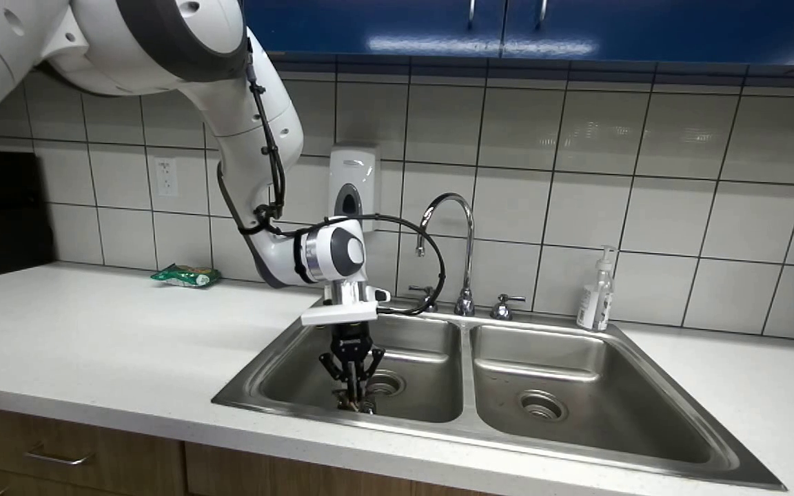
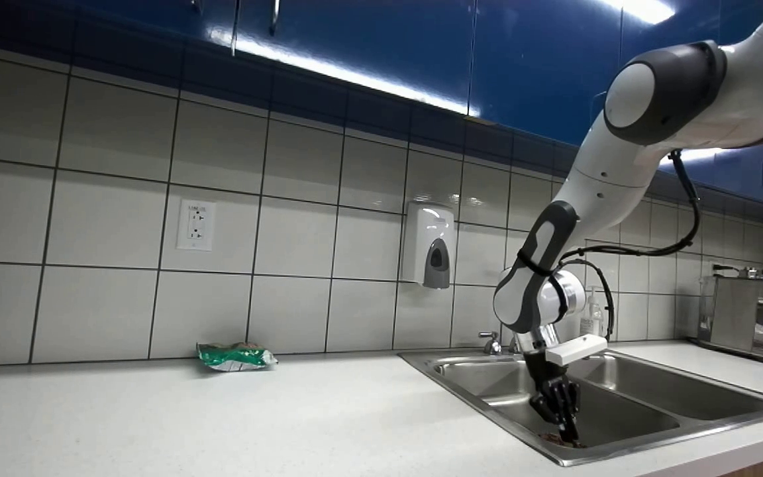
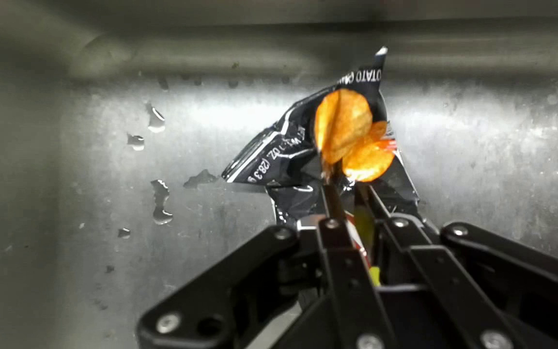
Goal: Pick the black packet of crisps and put it in the sink
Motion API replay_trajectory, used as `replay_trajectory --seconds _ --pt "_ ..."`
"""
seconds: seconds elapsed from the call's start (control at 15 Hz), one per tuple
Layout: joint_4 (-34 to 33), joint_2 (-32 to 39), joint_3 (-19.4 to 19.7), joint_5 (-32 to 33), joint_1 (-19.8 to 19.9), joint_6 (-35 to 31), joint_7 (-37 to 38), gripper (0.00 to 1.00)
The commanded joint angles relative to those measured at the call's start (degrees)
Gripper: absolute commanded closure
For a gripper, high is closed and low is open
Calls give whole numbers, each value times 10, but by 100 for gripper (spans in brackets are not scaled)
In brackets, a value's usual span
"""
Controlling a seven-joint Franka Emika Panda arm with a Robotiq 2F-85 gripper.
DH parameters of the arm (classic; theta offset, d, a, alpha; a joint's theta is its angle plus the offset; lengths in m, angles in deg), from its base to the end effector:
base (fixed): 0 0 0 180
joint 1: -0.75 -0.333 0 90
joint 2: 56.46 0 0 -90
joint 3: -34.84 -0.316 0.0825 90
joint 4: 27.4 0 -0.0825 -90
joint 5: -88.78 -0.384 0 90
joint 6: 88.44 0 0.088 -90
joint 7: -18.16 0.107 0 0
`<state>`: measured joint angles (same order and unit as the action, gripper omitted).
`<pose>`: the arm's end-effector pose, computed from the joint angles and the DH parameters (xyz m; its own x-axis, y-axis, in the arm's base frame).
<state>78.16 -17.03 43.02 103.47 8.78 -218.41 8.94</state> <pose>0.5861 -0.1752 0.1363 0.9479 0.0552 -0.3138 0.1182 -0.9755 0.1855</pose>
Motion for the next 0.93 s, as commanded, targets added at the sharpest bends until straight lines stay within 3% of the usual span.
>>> replay_trajectory --seconds 0.0,0.47,0.87 --pt "-8 -5 -4 -6 -1 16 3 52" --pt "6 -56 0 11 -26 26 12 1" --pt "39 -141 5 30 -56 34 45 0"
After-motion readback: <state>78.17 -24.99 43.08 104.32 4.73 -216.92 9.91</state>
